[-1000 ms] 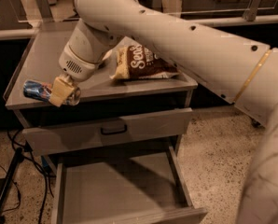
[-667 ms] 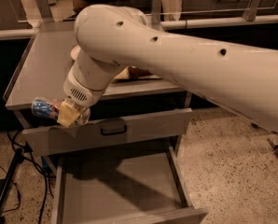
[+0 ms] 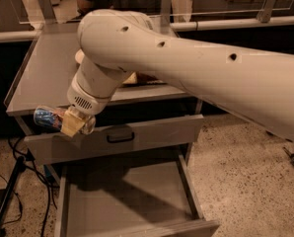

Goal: Place redbull can into middle drawer

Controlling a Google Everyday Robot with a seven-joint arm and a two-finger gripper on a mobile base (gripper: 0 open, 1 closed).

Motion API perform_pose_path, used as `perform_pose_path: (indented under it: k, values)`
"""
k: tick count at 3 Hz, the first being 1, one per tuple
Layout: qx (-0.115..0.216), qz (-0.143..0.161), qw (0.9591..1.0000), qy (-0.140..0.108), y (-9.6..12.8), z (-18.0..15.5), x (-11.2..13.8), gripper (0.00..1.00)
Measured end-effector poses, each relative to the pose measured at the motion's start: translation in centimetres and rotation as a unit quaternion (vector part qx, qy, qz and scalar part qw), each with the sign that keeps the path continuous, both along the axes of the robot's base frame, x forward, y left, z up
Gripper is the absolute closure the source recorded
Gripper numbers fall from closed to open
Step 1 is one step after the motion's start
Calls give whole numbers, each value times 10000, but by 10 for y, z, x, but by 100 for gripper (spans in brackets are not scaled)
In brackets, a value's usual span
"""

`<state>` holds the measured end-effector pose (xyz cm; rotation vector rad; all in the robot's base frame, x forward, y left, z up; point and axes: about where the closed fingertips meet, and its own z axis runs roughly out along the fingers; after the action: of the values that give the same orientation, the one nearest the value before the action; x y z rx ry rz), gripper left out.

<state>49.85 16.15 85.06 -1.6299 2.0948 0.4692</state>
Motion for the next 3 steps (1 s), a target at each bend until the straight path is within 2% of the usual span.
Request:
perform_pose_path:
  k: [1,3]
  values:
    - [-150,-130,9997,105,-15,-27,-16,100]
    - [-371,-632,9968,324,-62,-126,-60,100]
